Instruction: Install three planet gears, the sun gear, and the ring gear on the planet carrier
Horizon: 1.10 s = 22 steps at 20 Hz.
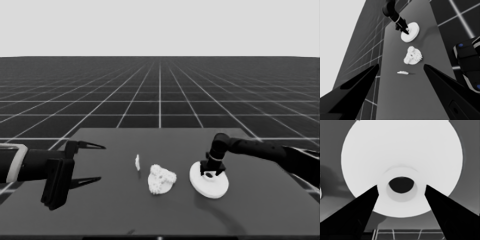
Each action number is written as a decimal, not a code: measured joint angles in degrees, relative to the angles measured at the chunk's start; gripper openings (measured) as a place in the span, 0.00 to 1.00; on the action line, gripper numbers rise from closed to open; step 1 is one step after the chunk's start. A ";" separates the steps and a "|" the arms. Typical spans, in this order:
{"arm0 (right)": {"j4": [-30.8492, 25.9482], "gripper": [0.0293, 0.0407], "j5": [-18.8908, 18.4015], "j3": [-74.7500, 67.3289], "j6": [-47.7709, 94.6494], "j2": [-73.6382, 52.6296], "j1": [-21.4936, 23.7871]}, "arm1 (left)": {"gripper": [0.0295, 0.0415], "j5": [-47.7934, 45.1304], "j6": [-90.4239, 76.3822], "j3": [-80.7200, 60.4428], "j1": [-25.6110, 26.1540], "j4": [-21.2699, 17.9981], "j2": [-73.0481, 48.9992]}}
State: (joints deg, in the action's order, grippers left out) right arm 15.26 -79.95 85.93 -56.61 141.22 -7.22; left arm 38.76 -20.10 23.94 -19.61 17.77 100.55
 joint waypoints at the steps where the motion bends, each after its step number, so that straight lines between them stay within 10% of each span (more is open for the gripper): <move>1: 0.02 0.49 0.01 0.03 0.01 0.02 0.00 | 0.75 0.00 0.00 0.00 0.00 0.00 0.00; 9: 0.05 0.49 0.05 0.08 0.03 0.04 0.01 | 0.75 0.00 0.00 0.00 0.00 0.00 0.00; 11: -11.95 0.49 -8.93 -9.59 -3.85 -4.06 13.54 | 0.75 0.00 0.00 0.00 0.00 0.00 0.00; 14: -18.21 0.49 -12.10 -7.57 -2.96 -3.22 21.77 | 0.75 0.00 0.00 0.00 0.00 0.00 0.00; 19: -19.57 0.49 -12.90 -6.40 -2.43 -2.75 23.34 | 0.75 0.00 0.00 0.00 0.00 0.00 0.00; 22: -18.59 0.49 -10.60 -0.66 -23.72 23.22 21.49 | 0.75 0.00 0.00 0.00 0.00 0.00 0.00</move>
State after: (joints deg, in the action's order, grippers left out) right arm -3.33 -90.55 85.27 -80.33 164.44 14.27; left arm 38.76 -20.10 23.94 -19.61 17.77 100.55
